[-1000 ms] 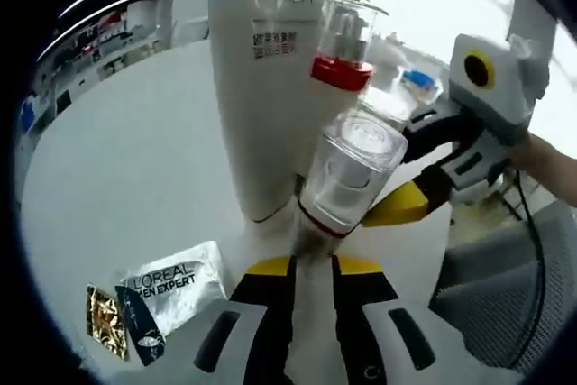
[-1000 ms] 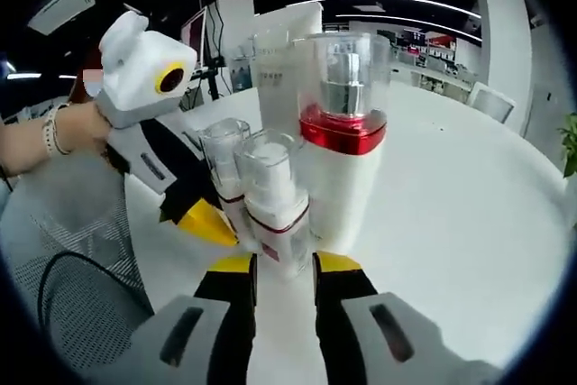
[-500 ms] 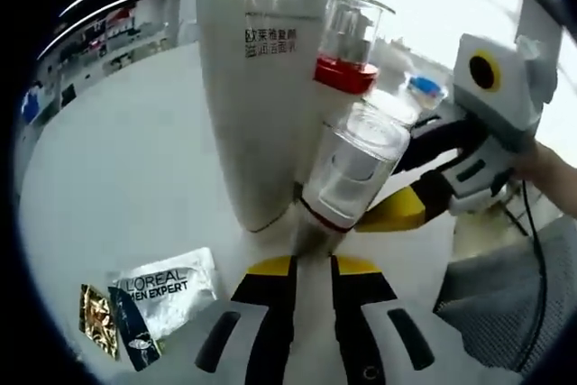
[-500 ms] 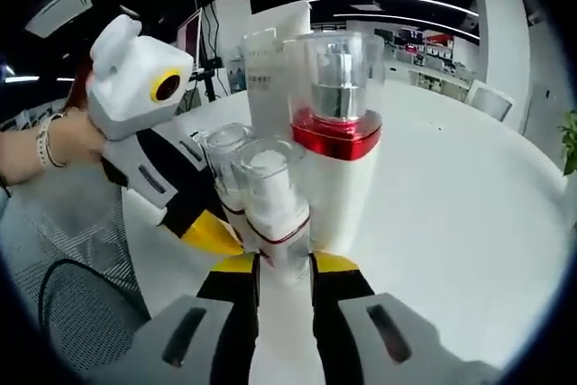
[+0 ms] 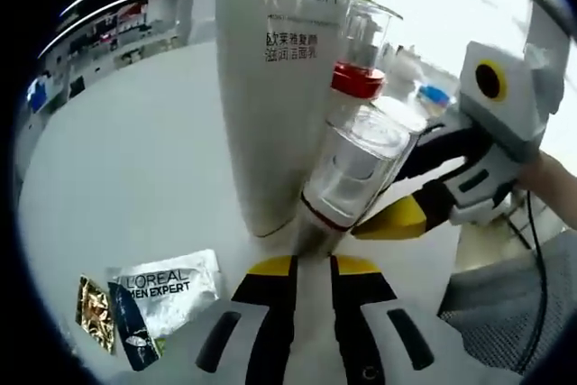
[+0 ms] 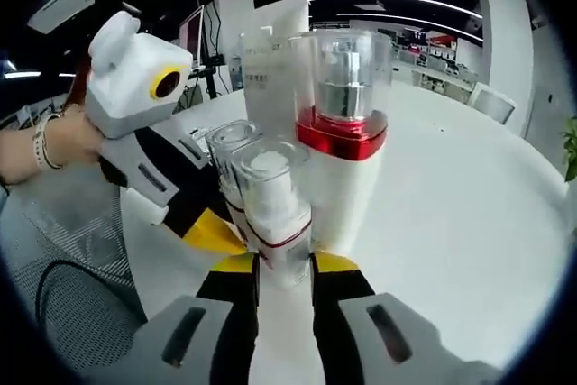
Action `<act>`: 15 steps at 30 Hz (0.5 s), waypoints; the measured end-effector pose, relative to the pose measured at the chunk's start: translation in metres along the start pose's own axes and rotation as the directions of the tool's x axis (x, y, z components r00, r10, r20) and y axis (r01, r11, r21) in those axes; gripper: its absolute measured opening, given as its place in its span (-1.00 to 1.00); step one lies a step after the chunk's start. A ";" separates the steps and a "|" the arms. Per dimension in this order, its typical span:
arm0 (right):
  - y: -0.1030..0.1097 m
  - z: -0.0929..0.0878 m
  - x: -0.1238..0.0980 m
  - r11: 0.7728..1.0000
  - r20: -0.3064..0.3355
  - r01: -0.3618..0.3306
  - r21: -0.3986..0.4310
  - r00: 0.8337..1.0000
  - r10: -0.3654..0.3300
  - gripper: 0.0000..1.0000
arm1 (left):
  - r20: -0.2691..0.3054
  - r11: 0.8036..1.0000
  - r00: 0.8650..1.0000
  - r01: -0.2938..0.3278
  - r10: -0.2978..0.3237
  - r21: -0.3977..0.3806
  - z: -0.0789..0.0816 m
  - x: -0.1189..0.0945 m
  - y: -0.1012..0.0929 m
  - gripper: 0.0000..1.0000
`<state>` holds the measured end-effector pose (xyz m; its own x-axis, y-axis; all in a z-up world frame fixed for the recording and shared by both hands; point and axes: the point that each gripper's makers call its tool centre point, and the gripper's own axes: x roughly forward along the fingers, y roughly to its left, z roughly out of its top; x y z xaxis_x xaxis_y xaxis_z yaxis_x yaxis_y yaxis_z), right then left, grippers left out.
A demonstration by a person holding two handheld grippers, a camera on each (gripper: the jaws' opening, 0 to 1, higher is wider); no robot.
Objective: Arrange the skincare products in the storage area until every visible bottle or jar stands upright without overlapping.
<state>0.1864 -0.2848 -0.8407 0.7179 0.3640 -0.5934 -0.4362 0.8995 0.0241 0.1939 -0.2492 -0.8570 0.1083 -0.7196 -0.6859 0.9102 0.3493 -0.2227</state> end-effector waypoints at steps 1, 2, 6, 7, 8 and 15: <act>0.000 0.000 0.000 1.000 -0.001 -0.001 -0.002 1.000 0.001 -0.55 | 0.000 1.000 1.000 -0.001 0.001 0.000 0.000 0.000 0.000 -0.78; -0.001 0.000 0.000 1.000 -0.003 0.000 -0.003 1.000 0.000 -0.56 | 0.002 1.000 1.000 -0.002 0.002 -0.001 0.001 0.000 0.001 -0.78; 0.000 0.000 -0.002 1.000 -0.007 0.006 -0.012 1.000 -0.006 -0.56 | 0.007 1.000 1.000 -0.002 0.002 0.000 0.002 0.000 0.000 -0.78; 0.000 -0.001 -0.002 1.000 -0.008 0.008 -0.012 1.000 -0.008 -0.56 | 0.008 1.000 1.000 -0.001 0.001 -0.001 0.002 -0.001 0.000 -0.78; -0.001 -0.002 -0.004 1.000 -0.010 0.012 -0.011 1.000 -0.013 -0.57 | 0.009 1.000 1.000 0.000 0.000 0.000 0.002 -0.001 0.000 -0.78; -0.003 -0.005 -0.007 1.000 -0.010 0.030 0.000 1.000 -0.030 -0.61 | 0.013 1.000 1.000 0.004 -0.004 0.000 0.004 -0.002 -0.001 -0.79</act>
<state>0.1797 -0.2909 -0.8404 0.7252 0.3350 -0.6015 -0.4149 0.9099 0.0066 0.1940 -0.2504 -0.8529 0.1097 -0.7290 -0.6757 0.9107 0.3461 -0.2256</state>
